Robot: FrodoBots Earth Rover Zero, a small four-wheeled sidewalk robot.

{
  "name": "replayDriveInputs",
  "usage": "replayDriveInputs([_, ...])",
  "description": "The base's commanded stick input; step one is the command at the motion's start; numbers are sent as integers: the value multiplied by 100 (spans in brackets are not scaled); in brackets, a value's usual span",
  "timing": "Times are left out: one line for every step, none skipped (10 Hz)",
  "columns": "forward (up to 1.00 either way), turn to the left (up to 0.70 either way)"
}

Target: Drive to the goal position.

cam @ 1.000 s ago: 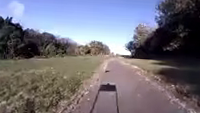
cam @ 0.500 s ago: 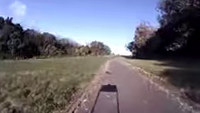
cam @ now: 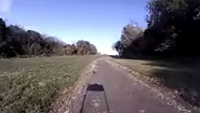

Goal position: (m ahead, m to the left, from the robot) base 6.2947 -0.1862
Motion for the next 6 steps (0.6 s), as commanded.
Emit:
replayDriveInputs([50, -48])
replayDriveInputs([50, -48])
replayDriveInputs([50, -23])
replayDriveInputs([50, 0])
replayDriveInputs([50, 0])
replayDriveInputs([50, 0])
